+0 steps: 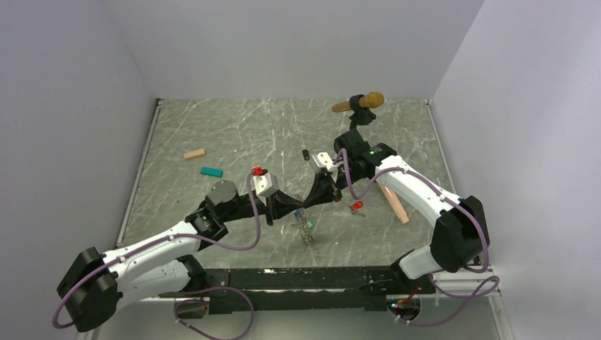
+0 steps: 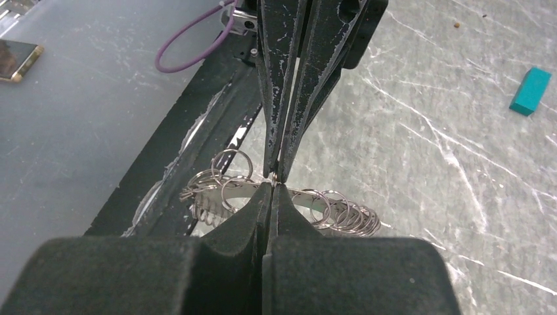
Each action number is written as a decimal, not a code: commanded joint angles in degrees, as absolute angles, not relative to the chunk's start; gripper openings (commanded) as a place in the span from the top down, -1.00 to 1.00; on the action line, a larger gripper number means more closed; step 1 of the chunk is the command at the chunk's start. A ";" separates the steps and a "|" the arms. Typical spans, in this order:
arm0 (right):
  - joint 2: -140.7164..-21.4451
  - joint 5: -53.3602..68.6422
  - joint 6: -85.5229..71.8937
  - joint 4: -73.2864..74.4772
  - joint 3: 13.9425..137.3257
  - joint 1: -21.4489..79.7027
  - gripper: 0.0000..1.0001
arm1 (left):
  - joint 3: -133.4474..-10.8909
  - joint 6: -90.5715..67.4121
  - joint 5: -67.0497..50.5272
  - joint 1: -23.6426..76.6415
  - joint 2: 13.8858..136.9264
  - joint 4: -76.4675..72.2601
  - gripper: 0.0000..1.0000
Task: Put the keys on the keyring
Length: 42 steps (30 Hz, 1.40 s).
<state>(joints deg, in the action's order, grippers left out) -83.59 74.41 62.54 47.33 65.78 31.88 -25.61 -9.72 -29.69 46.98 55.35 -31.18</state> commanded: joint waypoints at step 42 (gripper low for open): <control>-83.87 76.00 58.15 42.80 65.81 32.31 0.73 | -41.16 1.41 -22.20 47.73 53.56 1.82 1.00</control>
<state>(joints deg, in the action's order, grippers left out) -83.83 73.80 58.46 44.23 65.06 31.99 -34.98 -3.81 -25.43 47.53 54.76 -7.75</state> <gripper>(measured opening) 0.122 0.013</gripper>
